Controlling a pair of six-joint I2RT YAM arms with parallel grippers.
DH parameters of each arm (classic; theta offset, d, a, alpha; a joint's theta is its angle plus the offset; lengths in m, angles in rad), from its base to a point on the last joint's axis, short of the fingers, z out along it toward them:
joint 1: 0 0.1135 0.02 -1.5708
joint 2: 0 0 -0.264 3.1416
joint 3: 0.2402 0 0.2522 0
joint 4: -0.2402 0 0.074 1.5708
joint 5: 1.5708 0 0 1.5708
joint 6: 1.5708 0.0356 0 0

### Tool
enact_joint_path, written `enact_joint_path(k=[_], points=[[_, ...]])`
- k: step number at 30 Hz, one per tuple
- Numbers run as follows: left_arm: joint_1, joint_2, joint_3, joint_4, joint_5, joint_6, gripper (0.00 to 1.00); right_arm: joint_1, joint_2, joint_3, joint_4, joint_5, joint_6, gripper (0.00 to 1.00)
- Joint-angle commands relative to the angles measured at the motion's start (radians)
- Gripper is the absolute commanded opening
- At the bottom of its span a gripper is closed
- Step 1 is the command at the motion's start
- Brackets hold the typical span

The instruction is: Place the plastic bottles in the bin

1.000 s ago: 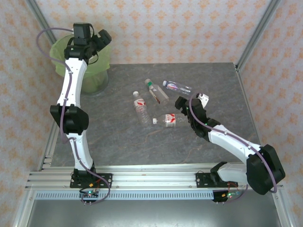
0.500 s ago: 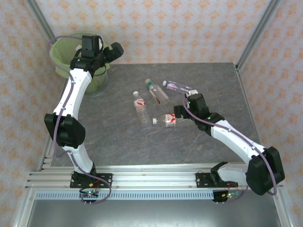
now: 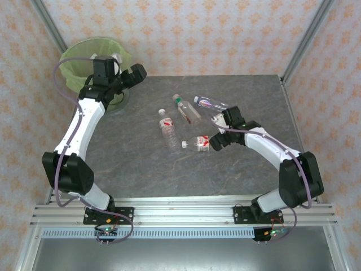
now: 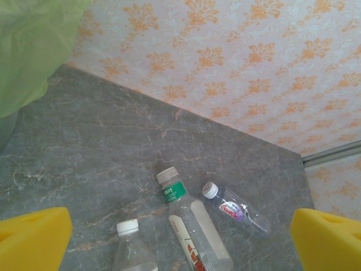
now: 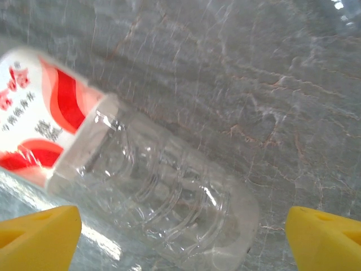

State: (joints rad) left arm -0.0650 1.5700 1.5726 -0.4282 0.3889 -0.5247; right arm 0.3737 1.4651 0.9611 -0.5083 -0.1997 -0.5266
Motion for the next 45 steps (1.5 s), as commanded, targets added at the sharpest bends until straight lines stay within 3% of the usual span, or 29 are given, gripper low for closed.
enact_joint_path(k=[1, 5, 13, 20, 26, 31, 37, 45], points=[[0.001, -0.051, -0.039, 0.043, 0.001, 0.020, 1.00, -0.025, 0.041, 0.063, -0.071, -0.044, -0.157, 0.94], [0.001, -0.069, -0.063, 0.030, -0.016, 0.032, 1.00, -0.035, 0.110, 0.118, -0.153, -0.090, -0.259, 0.94], [0.001, -0.086, -0.083, 0.013, -0.044, 0.046, 1.00, -0.035, 0.276, 0.218, -0.253, 0.004, -0.393, 0.98], [0.002, -0.084, -0.098, 0.007, -0.066, 0.046, 1.00, -0.031, 0.336, 0.213, -0.151, 0.018, -0.495, 0.98], [0.002, -0.071, -0.100, 0.011, -0.068, 0.039, 1.00, -0.026, 0.370, 0.199, -0.136, -0.029, -0.486, 0.96], [0.002, -0.061, -0.097, 0.007, -0.063, 0.038, 1.00, -0.022, 0.391, 0.179, -0.143, 0.001, -0.472, 0.91], [0.002, -0.064, -0.113, 0.008, -0.065, 0.037, 1.00, -0.015, 0.346, 0.133, -0.105, -0.027, -0.451, 0.76], [0.001, -0.061, -0.121, 0.002, -0.067, 0.045, 1.00, 0.020, 0.308, 0.095, -0.099, 0.005, -0.469, 0.72]])
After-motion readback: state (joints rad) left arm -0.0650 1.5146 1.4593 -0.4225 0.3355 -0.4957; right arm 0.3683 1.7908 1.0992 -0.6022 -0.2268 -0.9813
